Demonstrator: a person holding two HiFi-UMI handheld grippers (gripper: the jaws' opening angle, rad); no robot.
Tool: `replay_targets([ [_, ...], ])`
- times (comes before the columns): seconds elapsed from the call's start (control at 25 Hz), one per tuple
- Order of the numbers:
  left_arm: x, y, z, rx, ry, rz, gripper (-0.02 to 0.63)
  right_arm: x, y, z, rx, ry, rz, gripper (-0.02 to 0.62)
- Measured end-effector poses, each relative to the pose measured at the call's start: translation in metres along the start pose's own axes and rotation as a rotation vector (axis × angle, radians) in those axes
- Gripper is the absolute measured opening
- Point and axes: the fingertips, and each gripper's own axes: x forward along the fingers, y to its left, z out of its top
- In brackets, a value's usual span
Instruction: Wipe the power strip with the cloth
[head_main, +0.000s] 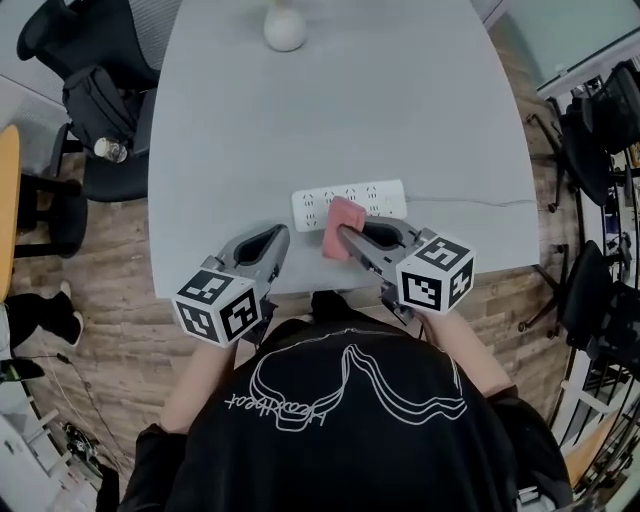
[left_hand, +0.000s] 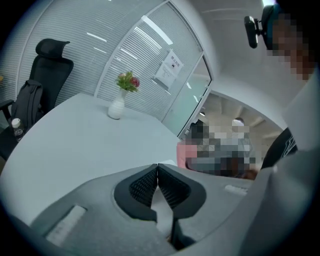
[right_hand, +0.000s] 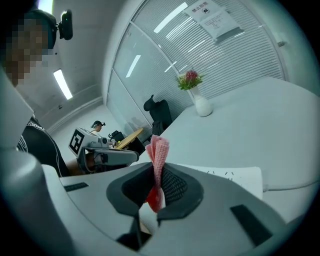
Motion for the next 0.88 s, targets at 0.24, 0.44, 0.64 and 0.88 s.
replay_targets([
  [0.24,-0.001,0.021,0.007,-0.018,-0.046,0.054,0.014,0.031,-0.009,-0.002,-0.039,0.098,0.029,0.040],
  [0.44,-0.005,0.032,0.001,-0.036,-0.054,0.066,0.014,0.052,-0.011,-0.006,-0.056,0.149,0.026,0.040],
  [0.64,-0.001,0.044,-0.004,-0.050,-0.051,0.063,0.014,0.079,-0.011,-0.013,-0.078,0.205,0.027,0.040],
  [0.88,0.009,0.058,-0.006,-0.068,-0.038,0.057,0.014,0.103,-0.019,-0.019,-0.069,0.260,0.025,0.040],
])
